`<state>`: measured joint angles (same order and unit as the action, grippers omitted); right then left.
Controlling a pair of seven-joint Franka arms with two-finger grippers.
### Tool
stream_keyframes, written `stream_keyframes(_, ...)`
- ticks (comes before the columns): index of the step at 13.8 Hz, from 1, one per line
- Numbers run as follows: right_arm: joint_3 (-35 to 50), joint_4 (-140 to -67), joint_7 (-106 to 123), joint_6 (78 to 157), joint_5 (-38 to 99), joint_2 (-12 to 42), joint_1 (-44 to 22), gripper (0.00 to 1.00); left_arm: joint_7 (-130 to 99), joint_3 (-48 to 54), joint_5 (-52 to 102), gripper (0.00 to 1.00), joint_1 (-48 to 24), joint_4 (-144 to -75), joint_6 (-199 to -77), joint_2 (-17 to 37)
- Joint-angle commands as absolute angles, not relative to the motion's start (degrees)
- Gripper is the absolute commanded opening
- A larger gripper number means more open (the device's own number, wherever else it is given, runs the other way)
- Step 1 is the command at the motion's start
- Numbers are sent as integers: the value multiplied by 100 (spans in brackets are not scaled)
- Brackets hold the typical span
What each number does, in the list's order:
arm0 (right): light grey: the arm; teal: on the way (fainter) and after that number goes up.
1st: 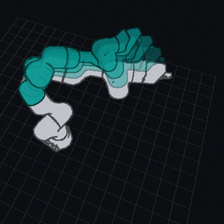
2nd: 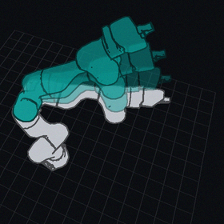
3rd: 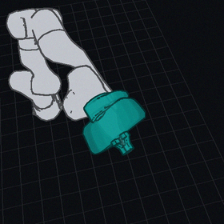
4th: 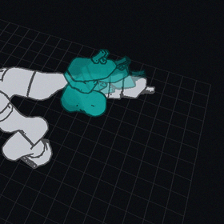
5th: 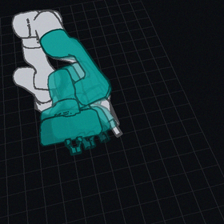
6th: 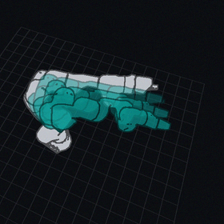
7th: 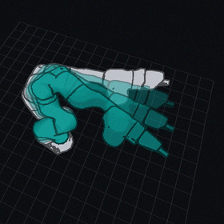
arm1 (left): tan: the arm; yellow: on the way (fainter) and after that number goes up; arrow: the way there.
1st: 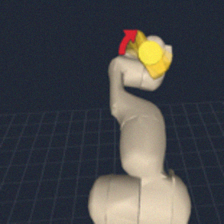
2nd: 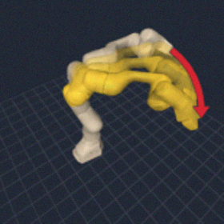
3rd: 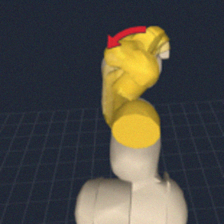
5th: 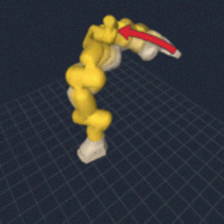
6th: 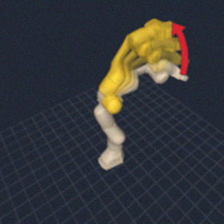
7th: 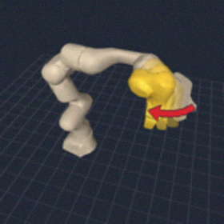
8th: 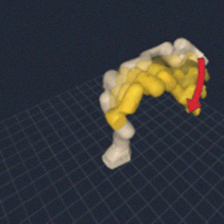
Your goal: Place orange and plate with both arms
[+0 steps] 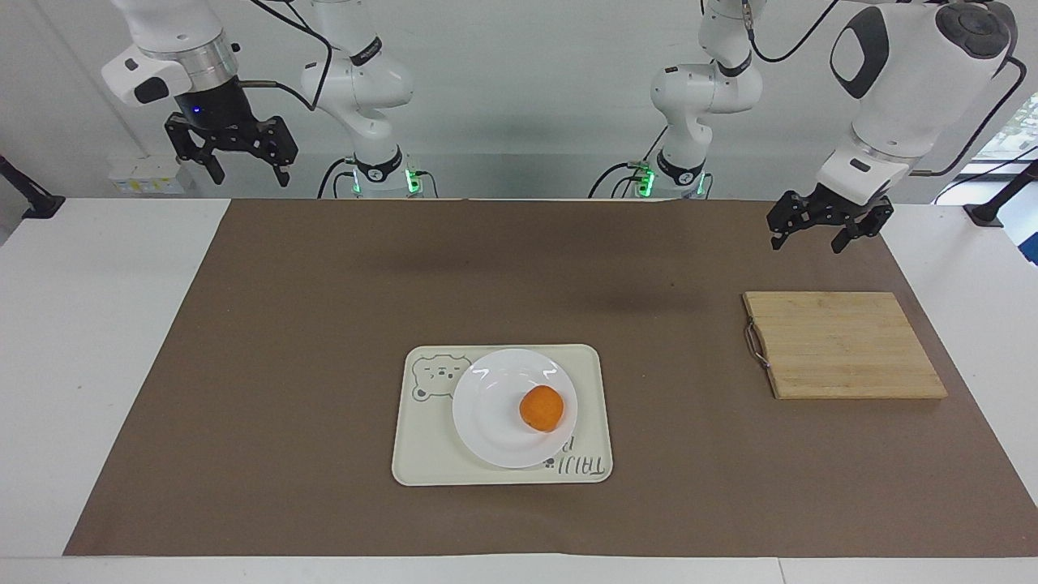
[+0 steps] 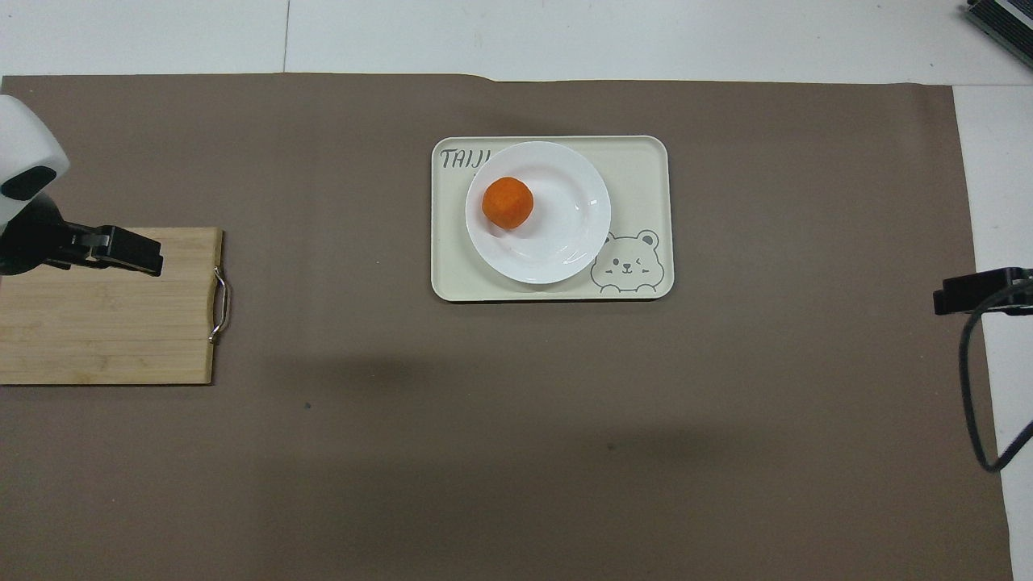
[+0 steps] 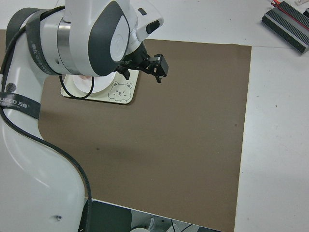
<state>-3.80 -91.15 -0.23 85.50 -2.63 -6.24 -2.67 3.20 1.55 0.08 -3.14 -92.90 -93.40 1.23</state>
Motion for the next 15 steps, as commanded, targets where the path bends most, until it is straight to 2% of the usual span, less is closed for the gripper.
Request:
stream_keyframes(1, -352, -9167, 62, 8543, -281, -685, -220, 100, 378, 202, -114, 100, -255, -9272, -9290, 88)
stream_keyframes(15, -369, -9176, -378, 8640, -281, -633, -211, 100, 369, 202, -114, 100, -255, -9272, -9290, 88)
